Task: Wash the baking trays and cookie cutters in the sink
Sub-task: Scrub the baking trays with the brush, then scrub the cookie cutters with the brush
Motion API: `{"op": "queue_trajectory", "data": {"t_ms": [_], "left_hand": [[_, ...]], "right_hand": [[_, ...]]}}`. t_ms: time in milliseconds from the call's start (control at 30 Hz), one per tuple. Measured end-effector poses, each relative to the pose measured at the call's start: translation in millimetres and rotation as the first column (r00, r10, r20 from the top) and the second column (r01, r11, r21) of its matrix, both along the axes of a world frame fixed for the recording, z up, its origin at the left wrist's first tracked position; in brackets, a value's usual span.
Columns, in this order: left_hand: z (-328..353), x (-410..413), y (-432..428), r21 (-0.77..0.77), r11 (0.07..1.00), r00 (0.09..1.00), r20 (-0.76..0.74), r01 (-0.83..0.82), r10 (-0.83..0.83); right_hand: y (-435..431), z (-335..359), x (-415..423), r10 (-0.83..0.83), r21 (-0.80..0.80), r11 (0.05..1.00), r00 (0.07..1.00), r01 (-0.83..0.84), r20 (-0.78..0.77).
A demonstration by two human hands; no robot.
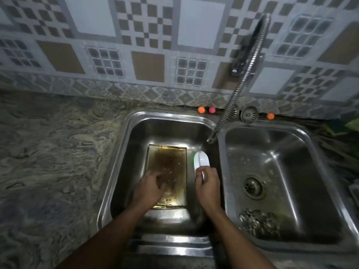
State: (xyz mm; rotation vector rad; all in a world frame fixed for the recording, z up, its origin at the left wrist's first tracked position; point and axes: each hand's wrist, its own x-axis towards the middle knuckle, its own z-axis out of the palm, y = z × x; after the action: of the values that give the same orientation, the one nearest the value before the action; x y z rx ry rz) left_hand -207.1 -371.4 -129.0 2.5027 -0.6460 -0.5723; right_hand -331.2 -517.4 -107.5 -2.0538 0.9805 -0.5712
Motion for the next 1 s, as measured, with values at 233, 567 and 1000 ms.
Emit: {"op": "queue_trajectory", "data": {"t_ms": [233,567,1000], "left_hand": [[40.9,-59.7,-81.3,-0.292,0.94,0.984,0.08,0.178,-0.161],[46.7,-200.4,-228.5,-0.033,0.846,0.846,0.071,0.532,-0.529],[-33.3,-312.7,-299.0,0.381,0.74,0.828,-0.163,0.554,-0.536]], "right_hand": [[-52.0,62.1,-59.2,-0.182,0.032,0.983,0.954,0.18,0.238],[-186.9,78.1,-214.2,-0.278,-0.039,0.956,0.942,0.29,0.19],[-367.3,83.3,-389.4,-0.303,-0.08,0.951,0.953,0.299,-0.031]]}}
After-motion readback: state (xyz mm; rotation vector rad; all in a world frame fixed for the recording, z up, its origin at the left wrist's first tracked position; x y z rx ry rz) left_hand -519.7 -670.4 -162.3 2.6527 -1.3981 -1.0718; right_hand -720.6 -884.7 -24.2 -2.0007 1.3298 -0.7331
